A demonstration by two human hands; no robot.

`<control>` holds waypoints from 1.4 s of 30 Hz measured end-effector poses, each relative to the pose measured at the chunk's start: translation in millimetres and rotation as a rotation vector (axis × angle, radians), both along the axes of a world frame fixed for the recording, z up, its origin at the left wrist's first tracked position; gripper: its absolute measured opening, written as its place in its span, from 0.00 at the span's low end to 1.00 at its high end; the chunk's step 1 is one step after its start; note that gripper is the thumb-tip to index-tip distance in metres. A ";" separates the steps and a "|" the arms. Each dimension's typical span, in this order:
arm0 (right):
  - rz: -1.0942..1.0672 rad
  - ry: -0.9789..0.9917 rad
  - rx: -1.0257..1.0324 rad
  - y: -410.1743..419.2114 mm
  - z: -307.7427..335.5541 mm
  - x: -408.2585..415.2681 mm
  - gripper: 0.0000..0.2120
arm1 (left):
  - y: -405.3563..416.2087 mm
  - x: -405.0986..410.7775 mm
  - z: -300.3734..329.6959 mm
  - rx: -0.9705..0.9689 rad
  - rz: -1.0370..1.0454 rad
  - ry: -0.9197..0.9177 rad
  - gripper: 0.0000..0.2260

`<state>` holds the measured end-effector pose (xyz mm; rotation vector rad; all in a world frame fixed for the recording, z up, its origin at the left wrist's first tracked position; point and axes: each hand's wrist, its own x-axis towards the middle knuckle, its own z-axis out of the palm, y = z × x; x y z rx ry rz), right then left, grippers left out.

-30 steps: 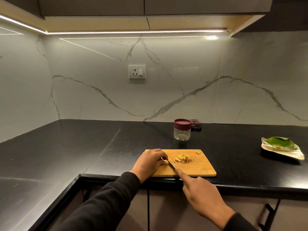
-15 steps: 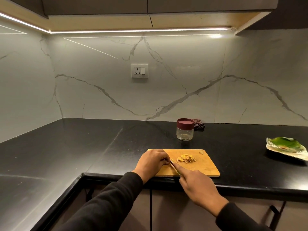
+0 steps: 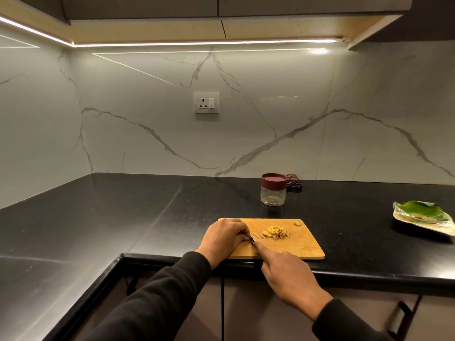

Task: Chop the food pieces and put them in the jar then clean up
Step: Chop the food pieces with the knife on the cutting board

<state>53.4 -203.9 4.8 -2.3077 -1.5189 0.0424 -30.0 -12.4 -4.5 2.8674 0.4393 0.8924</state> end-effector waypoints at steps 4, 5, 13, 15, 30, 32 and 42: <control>-0.012 -0.016 0.002 -15.9 -1.7 -2.9 0.27 | 0.5 0.3 -1.3 -0.003 0.001 0.004 0.06; -0.023 -0.039 -0.001 -21.1 -1.1 -3.7 0.27 | 0.9 0.6 -1.5 -0.009 0.002 0.007 0.06; -0.057 -0.199 -0.074 -34.8 7.2 -0.4 0.28 | -0.7 1.5 -1.2 -0.025 -0.006 0.017 0.07; -0.050 -0.202 -0.070 -33.8 5.5 -1.1 0.28 | -0.8 1.7 -1.5 -0.020 -0.011 0.047 0.09; -0.061 -0.178 -0.041 -29.7 -2.0 0.3 0.28 | 2.6 6.7 0.6 -0.036 0.002 0.115 0.11; -0.059 -0.174 -0.046 -29.9 -2.0 0.8 0.28 | 3.7 6.8 -0.2 -0.001 -0.031 0.144 0.11; -0.059 -0.155 -0.048 -30.3 0.8 -1.9 0.28 | 6.5 10.2 -0.5 -0.028 -0.021 0.172 0.17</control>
